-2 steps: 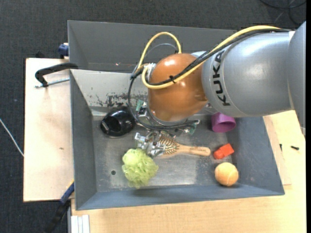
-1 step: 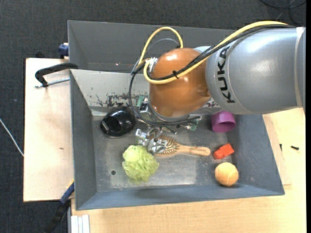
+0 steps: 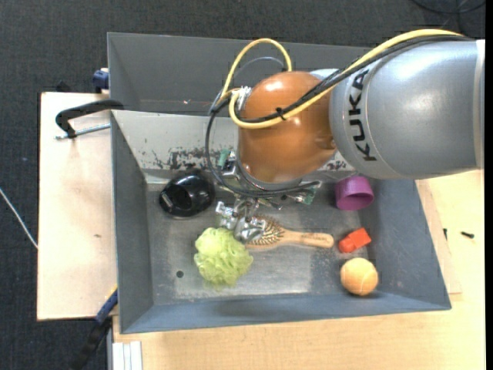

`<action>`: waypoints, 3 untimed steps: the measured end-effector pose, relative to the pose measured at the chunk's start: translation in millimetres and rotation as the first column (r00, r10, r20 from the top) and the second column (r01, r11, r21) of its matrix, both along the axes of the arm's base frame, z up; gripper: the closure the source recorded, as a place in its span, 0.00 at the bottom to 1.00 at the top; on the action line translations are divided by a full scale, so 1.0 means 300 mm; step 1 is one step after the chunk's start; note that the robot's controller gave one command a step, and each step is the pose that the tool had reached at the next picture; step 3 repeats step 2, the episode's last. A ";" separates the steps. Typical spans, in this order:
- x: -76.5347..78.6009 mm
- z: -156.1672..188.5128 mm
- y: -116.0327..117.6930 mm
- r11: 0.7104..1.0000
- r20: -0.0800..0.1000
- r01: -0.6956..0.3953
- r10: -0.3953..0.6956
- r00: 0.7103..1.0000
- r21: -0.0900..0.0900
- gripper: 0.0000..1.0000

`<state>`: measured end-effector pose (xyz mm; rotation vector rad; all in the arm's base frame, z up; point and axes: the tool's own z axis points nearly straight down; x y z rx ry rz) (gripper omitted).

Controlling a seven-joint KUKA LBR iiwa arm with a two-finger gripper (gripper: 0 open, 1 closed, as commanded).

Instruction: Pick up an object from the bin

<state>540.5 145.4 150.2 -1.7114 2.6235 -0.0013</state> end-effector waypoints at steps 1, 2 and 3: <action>0.001 0.013 0.001 1.000 0.001 0.001 -0.001 1.000 0.000 1.00; 0.000 0.006 0.002 1.000 -0.001 0.000 0.000 1.000 0.000 1.00; 0.000 0.006 0.002 1.000 -0.001 0.000 0.000 1.000 0.000 1.00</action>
Offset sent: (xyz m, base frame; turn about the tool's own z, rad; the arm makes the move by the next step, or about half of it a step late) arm -0.0002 0.0002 0.0049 0.0000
